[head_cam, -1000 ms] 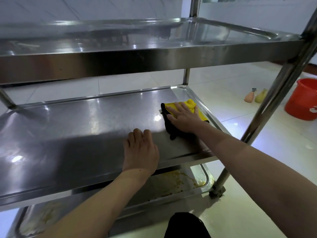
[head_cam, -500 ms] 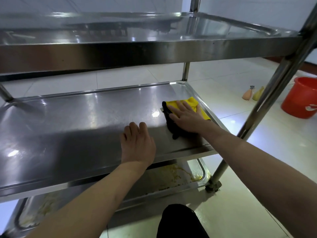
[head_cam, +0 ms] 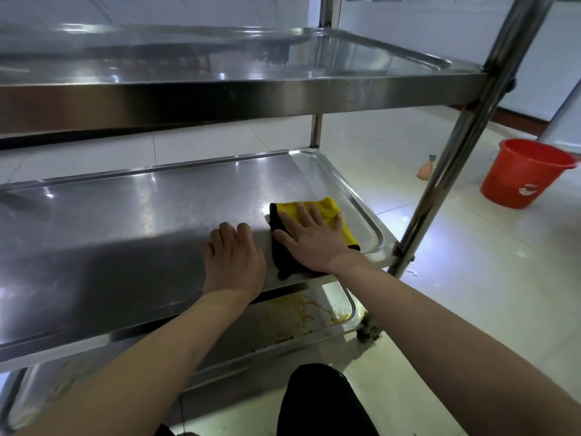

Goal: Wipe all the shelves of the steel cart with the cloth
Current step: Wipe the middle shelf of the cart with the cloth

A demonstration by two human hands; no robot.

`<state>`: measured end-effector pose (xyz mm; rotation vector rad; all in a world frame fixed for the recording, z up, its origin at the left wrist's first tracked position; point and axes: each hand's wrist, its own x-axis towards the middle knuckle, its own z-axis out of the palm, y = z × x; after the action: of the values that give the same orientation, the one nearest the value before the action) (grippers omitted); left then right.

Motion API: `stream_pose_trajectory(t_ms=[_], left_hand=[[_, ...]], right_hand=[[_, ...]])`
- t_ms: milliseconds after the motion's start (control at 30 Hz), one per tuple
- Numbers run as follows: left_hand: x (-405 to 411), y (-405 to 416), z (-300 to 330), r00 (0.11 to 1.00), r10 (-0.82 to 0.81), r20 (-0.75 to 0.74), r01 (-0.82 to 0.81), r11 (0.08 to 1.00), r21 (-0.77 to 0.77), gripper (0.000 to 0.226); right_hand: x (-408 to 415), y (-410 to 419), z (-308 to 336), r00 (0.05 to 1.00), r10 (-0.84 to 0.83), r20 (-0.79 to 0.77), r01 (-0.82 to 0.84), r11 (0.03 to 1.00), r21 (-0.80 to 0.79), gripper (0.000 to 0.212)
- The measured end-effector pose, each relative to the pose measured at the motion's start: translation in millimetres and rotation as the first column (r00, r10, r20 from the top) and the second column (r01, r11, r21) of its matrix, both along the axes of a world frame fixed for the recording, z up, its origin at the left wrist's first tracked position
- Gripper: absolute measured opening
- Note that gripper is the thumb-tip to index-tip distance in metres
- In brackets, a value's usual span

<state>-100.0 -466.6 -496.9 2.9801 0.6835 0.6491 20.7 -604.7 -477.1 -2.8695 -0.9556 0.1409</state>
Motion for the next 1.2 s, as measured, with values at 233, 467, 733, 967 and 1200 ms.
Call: stream_pose_trajectory(t_ms=[233,467,733,967,1200], left_hand=[[-2,1,0,1.0,-0.011,-0.004,0.011,1.0,-0.022,0.015],[-3,0,-1,0.999,-0.031,0.014,0.031,0.999,0.006,0.014],[-2,-1,-4,0.997,-0.069,0.026,0.068,0.997,0.04,0.014],[-1,1,-6,0.996,-0.085,0.041,0.083,0.995,0.058,0.013],[-2,2,-9,0.997,-0.069,0.031,0.067,0.994,0.086,0.016]], right_hand=[[16,-32,-2,0.999,0.019,-0.029,-0.018,0.999,0.036,0.06],[38,-65,-4,1.0,0.006,0.005,-0.006,1.0,0.018,0.062],[62,-52,-2,0.997,0.036,0.061,-0.038,0.999,0.029,0.058],[115,-11,6,0.999,0.026,0.041,-0.026,1.0,0.005,0.057],[162,26,8,0.998,0.031,0.058,-0.032,0.999,0.016,0.058]])
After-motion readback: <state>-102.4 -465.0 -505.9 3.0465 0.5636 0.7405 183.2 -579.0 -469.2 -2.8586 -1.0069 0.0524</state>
